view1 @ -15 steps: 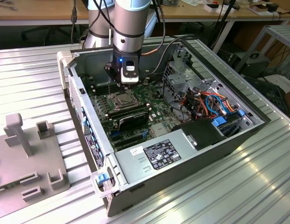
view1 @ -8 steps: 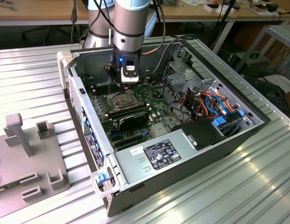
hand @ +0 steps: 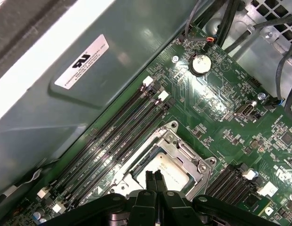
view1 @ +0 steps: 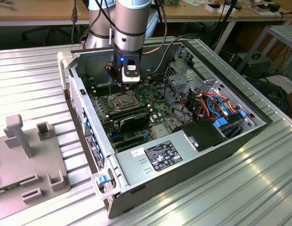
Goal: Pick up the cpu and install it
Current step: 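Install the first cpu locking lever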
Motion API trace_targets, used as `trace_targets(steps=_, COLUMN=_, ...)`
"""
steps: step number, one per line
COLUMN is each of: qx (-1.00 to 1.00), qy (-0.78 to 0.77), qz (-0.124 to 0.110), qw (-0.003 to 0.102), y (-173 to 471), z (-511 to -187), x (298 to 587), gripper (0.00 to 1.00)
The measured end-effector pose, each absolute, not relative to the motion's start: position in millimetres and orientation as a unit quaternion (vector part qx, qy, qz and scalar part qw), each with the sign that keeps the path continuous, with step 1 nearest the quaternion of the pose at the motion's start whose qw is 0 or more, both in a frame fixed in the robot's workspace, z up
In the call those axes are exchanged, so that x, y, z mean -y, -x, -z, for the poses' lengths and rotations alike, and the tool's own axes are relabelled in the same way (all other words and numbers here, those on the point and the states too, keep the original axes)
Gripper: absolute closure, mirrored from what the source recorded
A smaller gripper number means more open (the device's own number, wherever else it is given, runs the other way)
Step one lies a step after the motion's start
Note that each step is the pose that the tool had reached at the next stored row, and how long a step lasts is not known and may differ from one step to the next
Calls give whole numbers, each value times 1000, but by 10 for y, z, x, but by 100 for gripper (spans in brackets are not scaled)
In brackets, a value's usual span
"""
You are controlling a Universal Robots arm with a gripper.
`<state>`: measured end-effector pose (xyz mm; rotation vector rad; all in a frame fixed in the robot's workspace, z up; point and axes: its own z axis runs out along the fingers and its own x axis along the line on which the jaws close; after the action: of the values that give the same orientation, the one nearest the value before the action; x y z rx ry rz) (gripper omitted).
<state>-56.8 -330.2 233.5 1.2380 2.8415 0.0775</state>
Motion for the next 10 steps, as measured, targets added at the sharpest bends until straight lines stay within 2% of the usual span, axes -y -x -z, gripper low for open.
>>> trace_targets(steps=10, qx=-916, qy=-399, qz=-25, qw=21, y=558, z=-2368, x=3302, gripper=89)
